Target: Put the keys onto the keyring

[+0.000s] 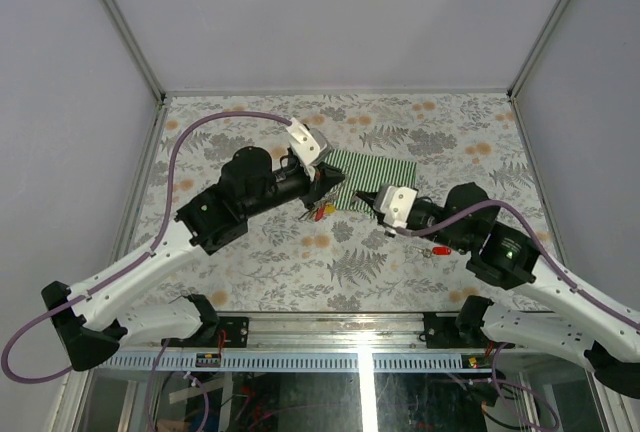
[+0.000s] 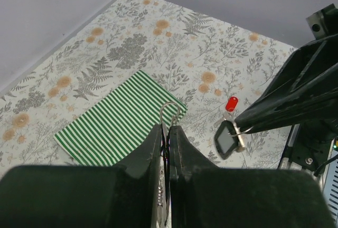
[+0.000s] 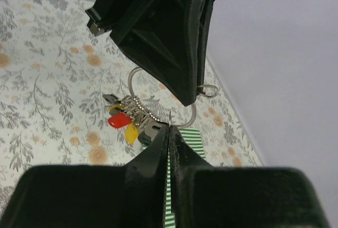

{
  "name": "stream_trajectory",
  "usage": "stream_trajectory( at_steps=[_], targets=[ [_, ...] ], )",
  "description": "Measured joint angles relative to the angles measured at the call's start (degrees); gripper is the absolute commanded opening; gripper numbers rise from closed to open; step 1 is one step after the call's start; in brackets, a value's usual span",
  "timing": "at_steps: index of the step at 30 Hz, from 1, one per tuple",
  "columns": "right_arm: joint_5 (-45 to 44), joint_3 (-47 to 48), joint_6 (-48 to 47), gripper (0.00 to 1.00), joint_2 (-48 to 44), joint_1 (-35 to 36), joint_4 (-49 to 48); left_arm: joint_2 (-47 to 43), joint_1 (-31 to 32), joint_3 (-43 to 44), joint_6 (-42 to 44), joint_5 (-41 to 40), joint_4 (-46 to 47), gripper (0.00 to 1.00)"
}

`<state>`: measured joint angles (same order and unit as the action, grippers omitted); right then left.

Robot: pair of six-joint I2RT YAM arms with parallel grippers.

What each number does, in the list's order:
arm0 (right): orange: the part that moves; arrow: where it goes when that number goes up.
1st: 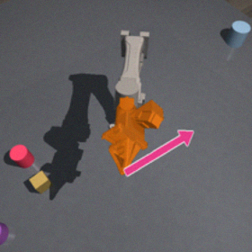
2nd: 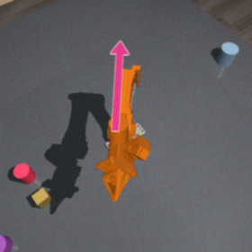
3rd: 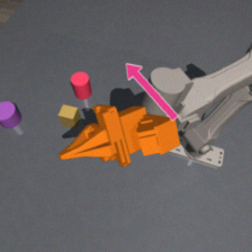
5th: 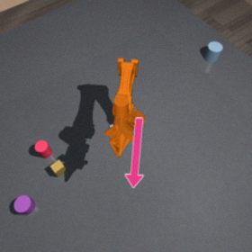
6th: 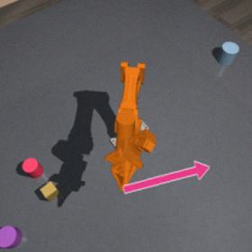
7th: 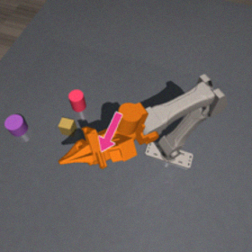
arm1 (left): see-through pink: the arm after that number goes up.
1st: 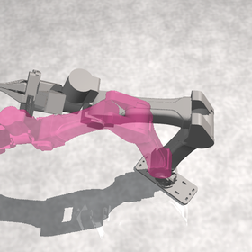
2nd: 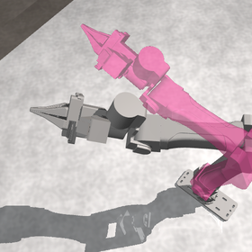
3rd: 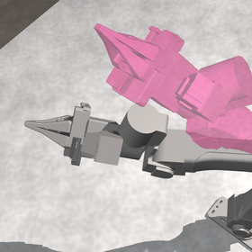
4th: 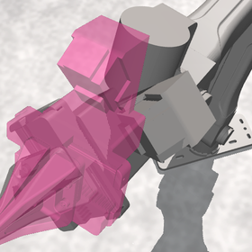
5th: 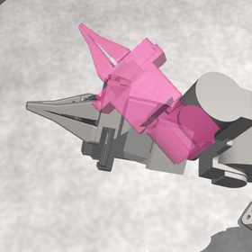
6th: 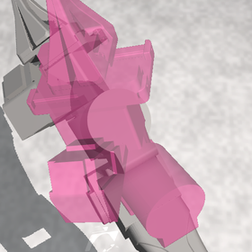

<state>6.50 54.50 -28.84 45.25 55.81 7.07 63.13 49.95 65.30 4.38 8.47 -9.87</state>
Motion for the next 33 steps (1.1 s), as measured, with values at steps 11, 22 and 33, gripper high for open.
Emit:
stream_trajectory(
  at_steps=[11,22,33],
  targets=[
    [-3.08,1.44,-4.76,0.0,4.04,0.02,2.95,-0.15,0.0,-1.7,0.48,-0.07,-0.2,0.0],
    [-5.38,1.92,-5.6,0.0,6.05,0.0,2.43,-0.13,-0.02,-1.7,0.61,0.04,-0.24,0.0],
    [-5.62,2.1,-5.44,0.0,6.49,0.02,-0.09,-0.02,0.0,-1.7,0.63,0.37,-0.26,0.0]
  ],
)
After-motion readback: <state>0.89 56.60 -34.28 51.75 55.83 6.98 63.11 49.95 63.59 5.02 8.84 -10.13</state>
